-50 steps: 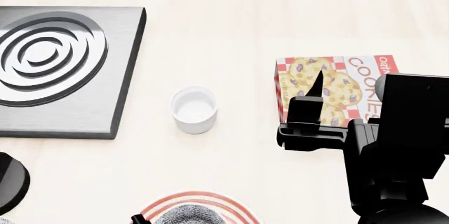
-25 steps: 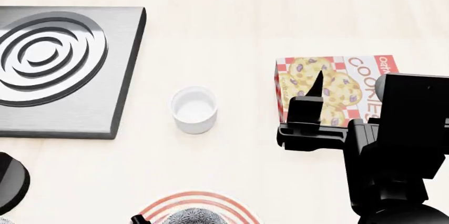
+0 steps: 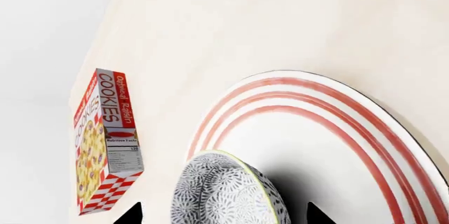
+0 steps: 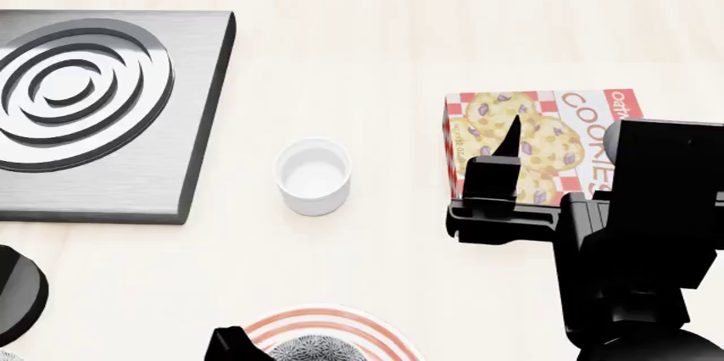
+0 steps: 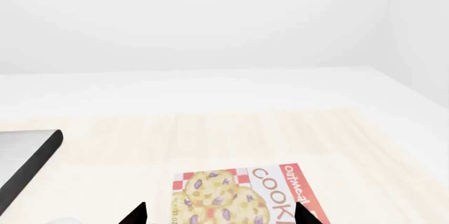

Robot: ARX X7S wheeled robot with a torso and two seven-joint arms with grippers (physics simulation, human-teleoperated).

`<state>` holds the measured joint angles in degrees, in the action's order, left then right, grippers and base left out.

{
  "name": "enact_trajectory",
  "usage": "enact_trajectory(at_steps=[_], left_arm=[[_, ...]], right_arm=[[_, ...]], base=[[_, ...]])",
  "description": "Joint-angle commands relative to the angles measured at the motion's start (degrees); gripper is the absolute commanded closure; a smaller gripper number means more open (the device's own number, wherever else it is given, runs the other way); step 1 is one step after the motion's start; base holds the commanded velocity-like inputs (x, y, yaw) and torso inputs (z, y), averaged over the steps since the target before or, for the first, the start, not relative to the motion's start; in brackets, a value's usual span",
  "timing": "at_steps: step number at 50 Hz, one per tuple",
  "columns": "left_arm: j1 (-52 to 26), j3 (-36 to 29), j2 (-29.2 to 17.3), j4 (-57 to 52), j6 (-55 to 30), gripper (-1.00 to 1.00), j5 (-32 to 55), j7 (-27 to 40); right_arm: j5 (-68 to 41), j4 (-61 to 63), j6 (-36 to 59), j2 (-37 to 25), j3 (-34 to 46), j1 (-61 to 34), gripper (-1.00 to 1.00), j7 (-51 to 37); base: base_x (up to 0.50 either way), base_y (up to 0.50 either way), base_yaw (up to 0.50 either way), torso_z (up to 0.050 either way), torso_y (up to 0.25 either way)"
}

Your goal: Pick the akita bowl on the stove and place it on the plate.

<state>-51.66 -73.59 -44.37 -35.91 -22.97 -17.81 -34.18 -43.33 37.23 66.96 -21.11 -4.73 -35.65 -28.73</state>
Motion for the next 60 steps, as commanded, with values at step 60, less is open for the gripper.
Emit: enact_trajectory(at_steps=[60], left_arm=[[-3.67,46.58,20.45,-5.79,-24.13,-1.0,36.63,10.97]], right_arm=[[-2.02,-0.43,-0.84,-1.16,0.67,-0.12,-1.0,-1.64]], base=[[0.0,0.0,0.0,0.0,0.0]])
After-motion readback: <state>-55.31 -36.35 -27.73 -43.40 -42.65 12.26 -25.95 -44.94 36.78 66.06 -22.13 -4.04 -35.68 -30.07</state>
